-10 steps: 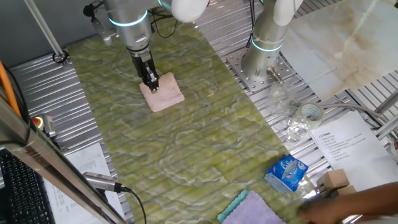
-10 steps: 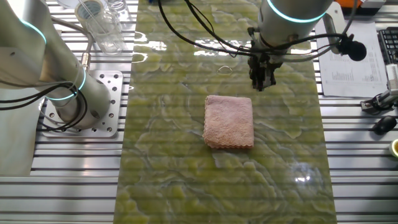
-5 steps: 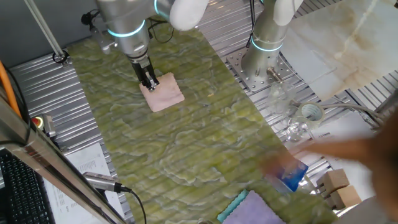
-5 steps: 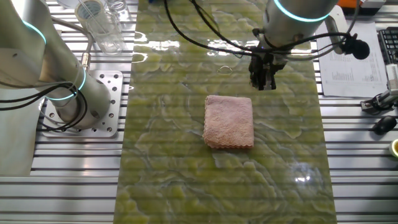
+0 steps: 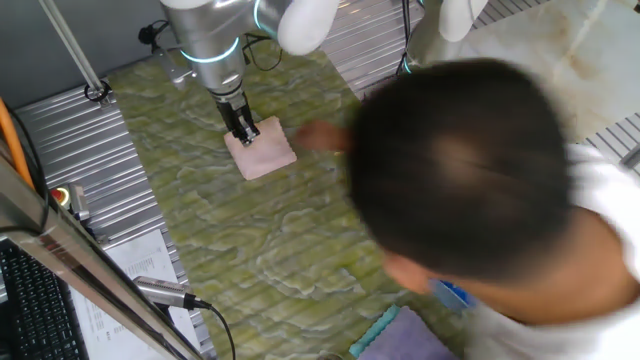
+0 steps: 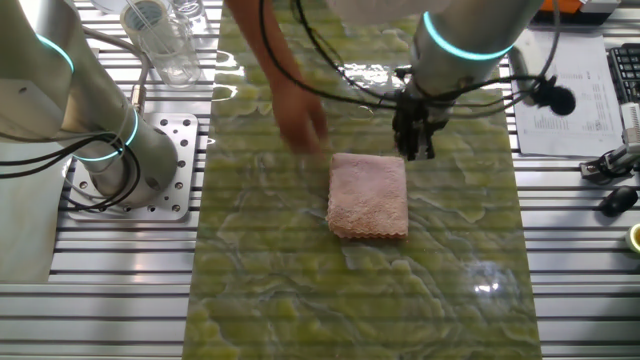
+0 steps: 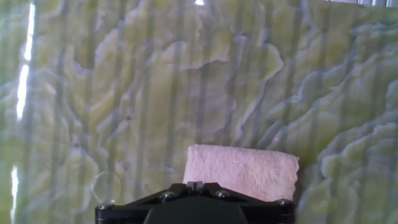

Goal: Clean the table with a cloth

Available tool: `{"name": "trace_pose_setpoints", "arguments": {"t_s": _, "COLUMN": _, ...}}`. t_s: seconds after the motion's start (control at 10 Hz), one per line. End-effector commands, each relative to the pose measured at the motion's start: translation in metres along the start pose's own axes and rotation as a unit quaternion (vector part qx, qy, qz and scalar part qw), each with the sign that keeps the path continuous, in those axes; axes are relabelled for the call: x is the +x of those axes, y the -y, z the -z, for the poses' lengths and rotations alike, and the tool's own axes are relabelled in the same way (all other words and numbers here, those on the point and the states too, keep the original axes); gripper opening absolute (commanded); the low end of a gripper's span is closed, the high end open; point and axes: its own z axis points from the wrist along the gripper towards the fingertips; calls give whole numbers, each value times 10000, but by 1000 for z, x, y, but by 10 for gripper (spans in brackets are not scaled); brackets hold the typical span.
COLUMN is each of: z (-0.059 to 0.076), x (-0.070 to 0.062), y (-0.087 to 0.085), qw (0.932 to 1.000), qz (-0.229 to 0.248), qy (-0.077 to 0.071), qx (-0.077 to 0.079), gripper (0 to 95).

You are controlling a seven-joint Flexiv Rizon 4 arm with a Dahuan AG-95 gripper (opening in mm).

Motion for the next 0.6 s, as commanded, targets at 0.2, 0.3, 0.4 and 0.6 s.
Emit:
{"name": "trace_pose_setpoints", "arguments": {"t_s": 0.2, "z": -2, "x": 5, "y": 6, "qw": 10000, "qz": 76, "qy": 4, "qx": 3, "gripper": 0}}
{"name": "trace_pose_setpoints", "arguments": {"t_s": 0.3, "z": -2, "x": 7, "y": 7, "qw": 10000, "qz": 78, "qy": 3, "qx": 1, "gripper": 0}}
{"name": "trace_pose_setpoints", "arguments": {"t_s": 0.4, "z": -5, "x": 8, "y": 8, "qw": 10000, "qz": 91, "qy": 16, "qx": 4, "gripper": 0}}
{"name": "trace_pose_setpoints", "arguments": {"t_s": 0.6, "z": -10, "x": 9, "y": 9, "qw": 9999, "qz": 119, "qy": 52, "qx": 2, "gripper": 0}}
